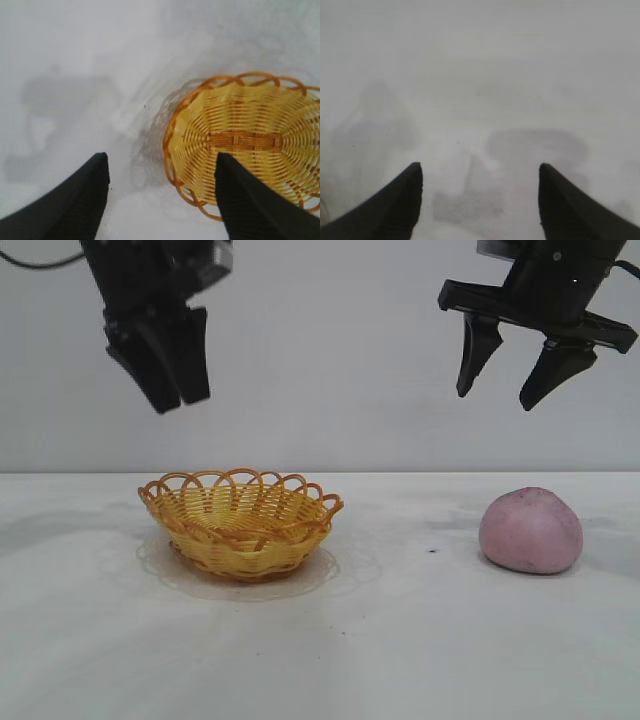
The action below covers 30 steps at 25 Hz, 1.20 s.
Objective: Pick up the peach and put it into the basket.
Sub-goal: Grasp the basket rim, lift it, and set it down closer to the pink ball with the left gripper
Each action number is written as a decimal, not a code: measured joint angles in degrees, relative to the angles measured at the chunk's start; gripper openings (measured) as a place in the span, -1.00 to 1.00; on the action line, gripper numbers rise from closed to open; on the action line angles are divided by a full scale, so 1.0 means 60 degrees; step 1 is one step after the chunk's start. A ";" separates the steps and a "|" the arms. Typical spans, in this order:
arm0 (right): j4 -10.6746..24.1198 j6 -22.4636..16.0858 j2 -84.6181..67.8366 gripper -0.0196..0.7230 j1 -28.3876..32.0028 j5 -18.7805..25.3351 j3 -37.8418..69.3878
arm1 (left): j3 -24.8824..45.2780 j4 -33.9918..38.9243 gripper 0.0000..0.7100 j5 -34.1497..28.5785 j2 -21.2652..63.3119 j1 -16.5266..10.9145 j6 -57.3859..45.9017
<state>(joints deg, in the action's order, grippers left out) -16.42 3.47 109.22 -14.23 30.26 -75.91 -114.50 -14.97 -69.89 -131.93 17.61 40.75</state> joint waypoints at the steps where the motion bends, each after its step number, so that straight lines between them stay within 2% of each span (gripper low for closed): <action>1: 0.0000 0.0000 0.0000 0.20 0.0000 -0.0004 0.0000 | 0.0003 0.0100 0.29 0.0000 -0.0115 0.0063 0.0013; 7: 0.0037 0.0000 0.0000 0.20 0.0000 0.0004 0.0000 | -0.0069 0.0594 0.29 0.0032 -0.0686 0.0125 0.0065; 10: 0.0062 0.0000 0.0000 0.20 0.0000 0.0004 0.0000 | -0.0093 0.0652 -0.02 0.0342 -0.0841 0.0125 0.0065; 13: 0.0129 0.0000 0.0000 0.20 0.0000 0.0004 0.0000 | -0.0092 0.0634 -0.61 0.0535 -0.0857 0.0128 0.0285; 15: 0.0222 0.0000 0.0000 0.20 0.0000 0.0018 0.0000 | -0.0131 0.0404 -0.83 0.0389 -0.0839 0.0128 0.0494; 18: 0.0267 0.0000 0.0000 0.20 0.0000 0.0018 0.0000 | -0.0169 0.0361 -0.81 0.0190 -0.0823 0.0128 -0.0211; 19: 0.0288 0.0000 0.0000 0.20 0.0000 0.0018 0.0000 | -0.0169 0.0338 -1.00 0.0115 -0.0823 0.0128 -0.0614; 25: 0.0401 0.0000 0.0000 0.20 0.0000 -0.0058 0.0000 | -0.0169 0.0413 -1.00 -0.0049 -0.0271 0.0128 -0.3772; 30: 0.0500 0.0000 0.0000 0.20 0.0000 -0.0082 0.0000 | -0.0151 0.0103 -1.00 -0.0049 0.0717 0.0128 -0.5614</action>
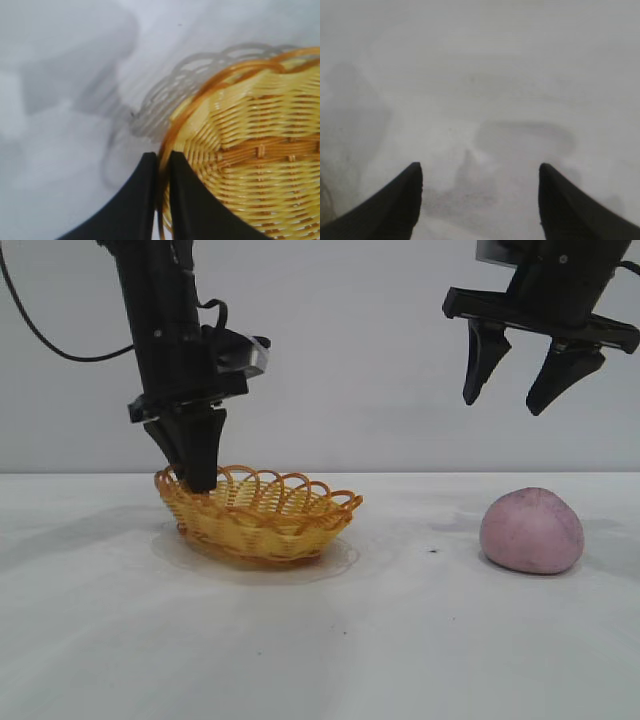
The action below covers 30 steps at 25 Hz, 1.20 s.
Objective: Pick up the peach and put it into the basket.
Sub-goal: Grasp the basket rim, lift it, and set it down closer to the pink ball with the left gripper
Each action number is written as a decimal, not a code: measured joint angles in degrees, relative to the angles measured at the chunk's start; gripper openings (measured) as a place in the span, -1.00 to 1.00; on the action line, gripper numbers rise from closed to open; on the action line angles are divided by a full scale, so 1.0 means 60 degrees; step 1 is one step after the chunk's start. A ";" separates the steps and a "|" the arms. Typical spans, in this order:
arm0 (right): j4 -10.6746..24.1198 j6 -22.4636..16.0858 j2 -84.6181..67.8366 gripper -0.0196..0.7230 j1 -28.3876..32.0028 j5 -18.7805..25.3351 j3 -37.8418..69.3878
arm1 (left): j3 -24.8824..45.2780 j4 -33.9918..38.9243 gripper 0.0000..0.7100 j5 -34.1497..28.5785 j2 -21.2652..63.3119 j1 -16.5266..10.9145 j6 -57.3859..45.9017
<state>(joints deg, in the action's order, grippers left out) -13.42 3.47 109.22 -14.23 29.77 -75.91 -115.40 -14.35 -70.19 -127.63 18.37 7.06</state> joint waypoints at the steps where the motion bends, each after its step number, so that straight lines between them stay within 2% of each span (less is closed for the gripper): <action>1: 0.0000 0.0000 0.0000 0.20 0.0000 -0.0020 0.0000 | 0.0089 -0.0038 -1.00 0.0000 0.0181 0.0000 -0.0287; 5: 0.0000 0.0000 0.0000 0.20 0.0000 -0.0129 0.0000 | 0.1286 -0.0546 -1.00 0.0017 0.0854 0.0000 -0.0800; 7: 0.0000 0.0000 0.0000 0.20 0.0000 -0.0177 0.0000 | 0.2530 -0.0737 -1.00 0.0348 0.1320 0.0000 -0.1069; 11: 0.0000 0.0000 0.0000 0.20 0.0000 -0.0193 0.0000 | 0.5206 -0.1699 -1.00 0.2589 0.2483 0.0000 -0.1498; 15: 0.0000 0.0000 0.0000 0.20 0.0000 -0.0232 0.0000 | 0.7130 -0.3227 -1.00 0.4571 0.3189 0.0166 -0.1232; 18: 0.0000 0.0000 0.0000 0.20 0.0000 -0.0232 0.0000 | 0.7851 -0.4026 -1.00 0.5360 0.3169 0.0401 -0.1046; 22: 0.0000 0.0000 0.0000 0.20 0.0000 -0.0232 0.0000 | 0.8059 -0.4350 -1.00 0.5990 0.2926 0.0630 -0.0853; 28: 0.0000 0.0000 0.0000 0.20 0.0000 -0.0232 0.0000 | 0.8059 -0.4433 -1.00 0.6241 0.2457 0.0628 -0.0839; 29: 0.0000 0.0000 0.0000 0.20 0.0000 -0.0232 0.0000 | 0.8059 -0.4433 -0.81 0.6241 0.2423 0.0628 -0.0839; 30: 0.0000 0.0000 0.0000 0.20 0.0000 -0.0214 0.0000 | 0.8059 -0.4433 -0.81 0.6241 0.2420 0.0628 -0.0839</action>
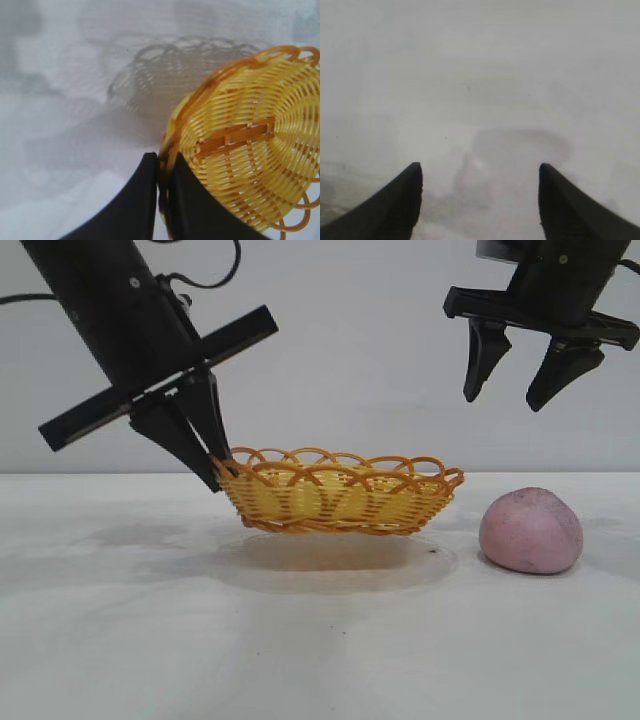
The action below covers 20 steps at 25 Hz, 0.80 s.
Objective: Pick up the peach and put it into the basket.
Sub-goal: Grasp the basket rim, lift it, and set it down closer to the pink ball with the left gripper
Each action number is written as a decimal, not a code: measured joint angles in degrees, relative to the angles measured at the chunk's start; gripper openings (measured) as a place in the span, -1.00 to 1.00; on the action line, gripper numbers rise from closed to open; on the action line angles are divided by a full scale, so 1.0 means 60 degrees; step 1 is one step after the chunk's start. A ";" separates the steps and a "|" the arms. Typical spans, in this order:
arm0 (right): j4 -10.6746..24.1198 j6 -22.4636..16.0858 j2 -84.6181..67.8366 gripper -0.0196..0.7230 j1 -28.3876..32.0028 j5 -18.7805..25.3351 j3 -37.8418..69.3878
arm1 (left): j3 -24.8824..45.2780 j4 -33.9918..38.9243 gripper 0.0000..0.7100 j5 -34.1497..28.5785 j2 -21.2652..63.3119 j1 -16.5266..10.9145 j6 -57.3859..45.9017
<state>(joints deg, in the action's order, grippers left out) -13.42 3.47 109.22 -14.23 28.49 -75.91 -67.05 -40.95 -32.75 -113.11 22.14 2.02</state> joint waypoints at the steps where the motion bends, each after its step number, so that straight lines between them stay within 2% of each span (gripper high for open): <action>1: 0.0000 0.0000 0.0000 0.20 0.0000 0.0000 0.0000 | 0.0000 0.0000 -0.81 0.0000 0.0000 0.0000 0.0000; 8: 0.0000 0.0000 0.0000 0.20 0.0000 0.0000 0.0000 | 0.0000 0.0000 0.25 -0.0322 0.0000 0.0000 0.0000; 11: 0.0000 0.0000 0.0000 0.20 0.0000 0.0000 0.0000 | -0.0108 0.0368 0.58 -0.0843 0.0000 0.0000 0.0022; 14: -0.0017 0.0000 0.0000 0.20 0.0000 0.0000 0.0000 | -0.0510 0.1317 0.55 -0.1504 0.0168 0.0000 0.0022; 15: -0.0017 0.0000 0.0000 0.20 0.0000 0.0000 0.0000 | -0.0705 0.1652 0.67 -0.1819 0.0252 0.0000 0.0022; 20: -0.0017 0.0000 0.0000 0.20 0.0000 0.0013 0.0000 | -0.1605 0.3105 0.62 -0.3209 0.0541 0.0000 0.0022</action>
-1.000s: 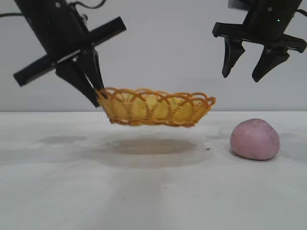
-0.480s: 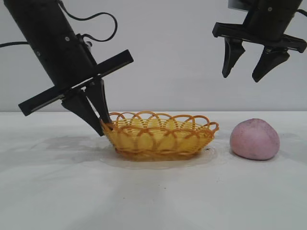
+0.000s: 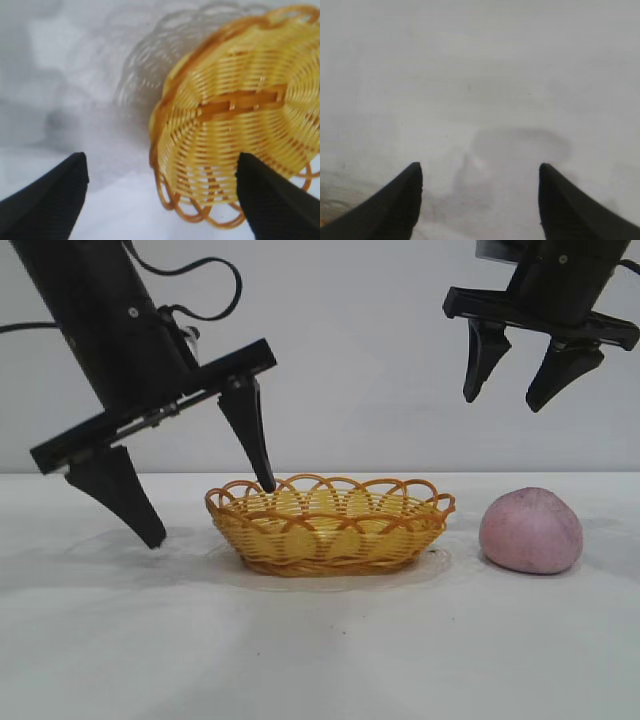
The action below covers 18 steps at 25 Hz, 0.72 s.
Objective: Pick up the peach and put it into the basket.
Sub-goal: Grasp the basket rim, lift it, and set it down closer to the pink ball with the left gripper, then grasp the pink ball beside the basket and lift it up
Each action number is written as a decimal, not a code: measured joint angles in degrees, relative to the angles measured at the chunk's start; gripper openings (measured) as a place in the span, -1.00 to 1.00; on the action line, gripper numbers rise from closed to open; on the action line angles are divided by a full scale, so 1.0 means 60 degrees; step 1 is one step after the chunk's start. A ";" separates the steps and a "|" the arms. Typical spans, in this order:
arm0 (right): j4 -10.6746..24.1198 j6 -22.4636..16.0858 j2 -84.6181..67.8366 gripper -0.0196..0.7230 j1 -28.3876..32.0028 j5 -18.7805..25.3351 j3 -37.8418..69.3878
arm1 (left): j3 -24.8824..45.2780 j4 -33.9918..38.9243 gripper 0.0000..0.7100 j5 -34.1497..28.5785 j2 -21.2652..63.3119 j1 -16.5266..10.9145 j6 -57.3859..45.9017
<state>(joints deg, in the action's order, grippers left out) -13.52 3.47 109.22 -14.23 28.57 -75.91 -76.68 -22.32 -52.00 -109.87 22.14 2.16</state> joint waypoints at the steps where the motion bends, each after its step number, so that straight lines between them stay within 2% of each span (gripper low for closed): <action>1: 0.0000 0.0000 0.0000 0.20 0.0000 0.0000 0.0000 | -0.0184 0.0444 0.62 -0.0222 0.0011 0.0000 0.0000; 6: 0.0000 0.0000 0.0000 0.20 0.0000 0.0000 0.0000 | -0.1079 0.3041 0.62 -0.0976 0.0033 0.0000 0.0000; 8: 0.0000 0.0000 0.0000 0.20 0.0000 0.0000 0.0000 | -0.1283 0.3760 0.62 -0.1050 0.0033 -0.0034 0.0000; 10: 0.0000 0.0000 0.0000 0.20 0.0000 0.0024 0.0000 | -0.1397 0.4092 0.62 -0.1050 0.0033 -0.0254 0.0018; 12: 0.0000 0.0000 0.0000 0.20 0.0000 0.0075 0.0000 | -0.1429 0.4155 0.62 -0.1050 0.0033 -0.0631 0.0017; 18: 0.0000 0.0000 0.0000 0.20 0.0000 0.0246 0.0000 | -0.1445 0.4350 0.62 -0.1494 0.0033 -0.2366 0.0176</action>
<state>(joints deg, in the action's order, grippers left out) -13.52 3.47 109.22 -14.23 30.04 -75.91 -85.35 3.78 -60.96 -109.67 7.94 3.21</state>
